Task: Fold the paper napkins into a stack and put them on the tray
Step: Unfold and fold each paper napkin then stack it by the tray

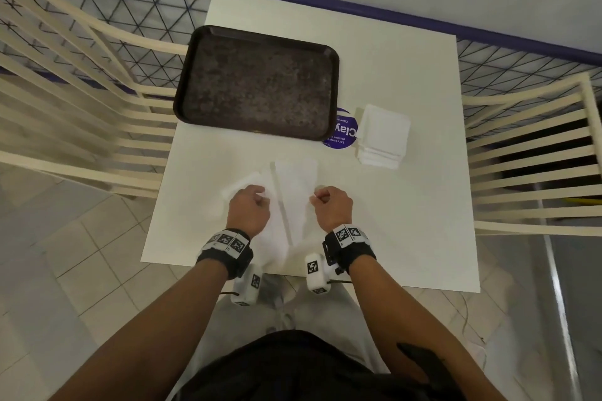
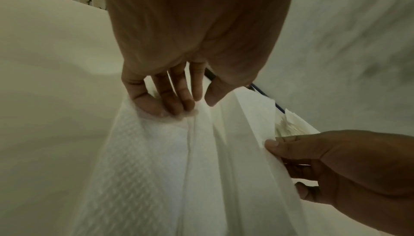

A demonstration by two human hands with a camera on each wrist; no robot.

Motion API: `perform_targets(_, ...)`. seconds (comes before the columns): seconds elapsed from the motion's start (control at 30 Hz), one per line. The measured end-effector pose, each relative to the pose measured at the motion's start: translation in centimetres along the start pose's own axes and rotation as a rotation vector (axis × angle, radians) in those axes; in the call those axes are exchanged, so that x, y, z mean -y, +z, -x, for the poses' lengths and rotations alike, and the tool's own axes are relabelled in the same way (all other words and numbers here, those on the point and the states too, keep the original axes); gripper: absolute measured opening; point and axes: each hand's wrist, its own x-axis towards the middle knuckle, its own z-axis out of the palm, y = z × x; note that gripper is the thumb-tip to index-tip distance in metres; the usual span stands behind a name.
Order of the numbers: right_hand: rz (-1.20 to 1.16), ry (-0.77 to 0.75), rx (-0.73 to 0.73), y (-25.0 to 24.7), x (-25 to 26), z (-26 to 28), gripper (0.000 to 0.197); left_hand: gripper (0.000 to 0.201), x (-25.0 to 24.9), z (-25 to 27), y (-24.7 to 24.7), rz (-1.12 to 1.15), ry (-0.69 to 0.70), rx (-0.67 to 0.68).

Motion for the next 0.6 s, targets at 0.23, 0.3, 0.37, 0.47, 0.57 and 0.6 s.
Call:
perform_targets(0.23,-0.196,-0.034,-0.006,-2.6,0.0,0.0,0.014,0.045,-3.5,-0.2,0.7,0.03,0.065,0.125)
perform_targets(0.3,-0.256,-0.022,-0.008,-2.7,0.1,-0.1,0.013,0.046,-3.6,-0.6,1.1,0.105,0.027,0.171)
perform_targets(0.37,-0.293,-0.016,-0.015,-2.7,0.1,-0.4,0.014,0.032,-3.6,-0.9,1.4,0.239,-0.009,0.195)
perform_targets(0.47,-0.262,-0.017,0.016,-2.8,0.2,-0.9,0.026,0.012,-4.0,-1.0,1.5,0.315,-0.005,0.198)
perform_targets(0.57,-0.274,0.039,0.175,-3.2,0.4,-1.6,0.052,0.001,-5.0,-1.0,1.4,0.322,0.025,0.177)
perform_targets(0.6,-0.292,0.045,0.237,-3.4,0.5,-1.8,0.051,0.003,-5.4,-0.9,1.3,0.329,0.029,0.178)
